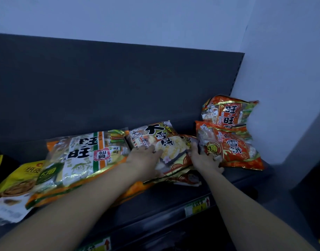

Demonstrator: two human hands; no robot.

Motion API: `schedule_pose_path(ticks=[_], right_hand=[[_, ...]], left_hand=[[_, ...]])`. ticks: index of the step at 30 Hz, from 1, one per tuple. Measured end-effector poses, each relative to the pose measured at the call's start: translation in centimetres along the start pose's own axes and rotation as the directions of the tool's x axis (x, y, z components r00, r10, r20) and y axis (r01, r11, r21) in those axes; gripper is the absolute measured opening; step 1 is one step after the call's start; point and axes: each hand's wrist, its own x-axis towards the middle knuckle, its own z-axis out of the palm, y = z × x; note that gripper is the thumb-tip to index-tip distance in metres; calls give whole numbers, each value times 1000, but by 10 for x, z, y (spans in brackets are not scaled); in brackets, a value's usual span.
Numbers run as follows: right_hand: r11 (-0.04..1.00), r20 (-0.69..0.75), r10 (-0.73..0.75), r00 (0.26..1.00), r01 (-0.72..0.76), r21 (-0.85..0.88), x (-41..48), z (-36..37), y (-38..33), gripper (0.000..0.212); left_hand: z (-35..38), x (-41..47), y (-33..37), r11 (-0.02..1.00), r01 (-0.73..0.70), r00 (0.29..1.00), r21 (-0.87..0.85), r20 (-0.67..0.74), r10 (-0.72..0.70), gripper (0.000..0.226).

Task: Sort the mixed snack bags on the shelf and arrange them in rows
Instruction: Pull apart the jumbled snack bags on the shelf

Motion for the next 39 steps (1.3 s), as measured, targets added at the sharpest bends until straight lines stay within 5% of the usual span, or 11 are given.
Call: schedule_pose_path(ticks=[5,10,14,19,23,30,35,39], right_hand=[[998,-41,67,997,-67,-16,12,-7,19,92],[960,-84,-278,957,273,-65,9,-1,-6,79],[930,111,-366,924,367,6,-3,6,-37,99],[963,170,-264,949,268,-3,-6,12,-41,130],[963,205,-270,941,260,74,11,24,-42,149],[910,206,-415,886,409,71,-28,18,-53,99],[928,136,-343,929,358,-102,-36,32,-67,108],[739,12,-656,754,646,-193,-63,51,-101,87]], left_hand=[[-3,13,2,997,-19,999,-75,36,22,76],[-6,14,-6,987,-59,998,-147,29,64,71],[-22,-1,-31,994,-30,999,-102,9,31,80],[-20,-37,-67,986,147,956,-75,267,-122,117],[8,-43,-54,984,172,970,53,167,-178,124],[12,-60,-67,968,213,955,132,180,-235,117],[16,-79,-84,988,157,983,4,94,-157,115],[12,-105,-100,958,190,982,-217,16,-191,109]])
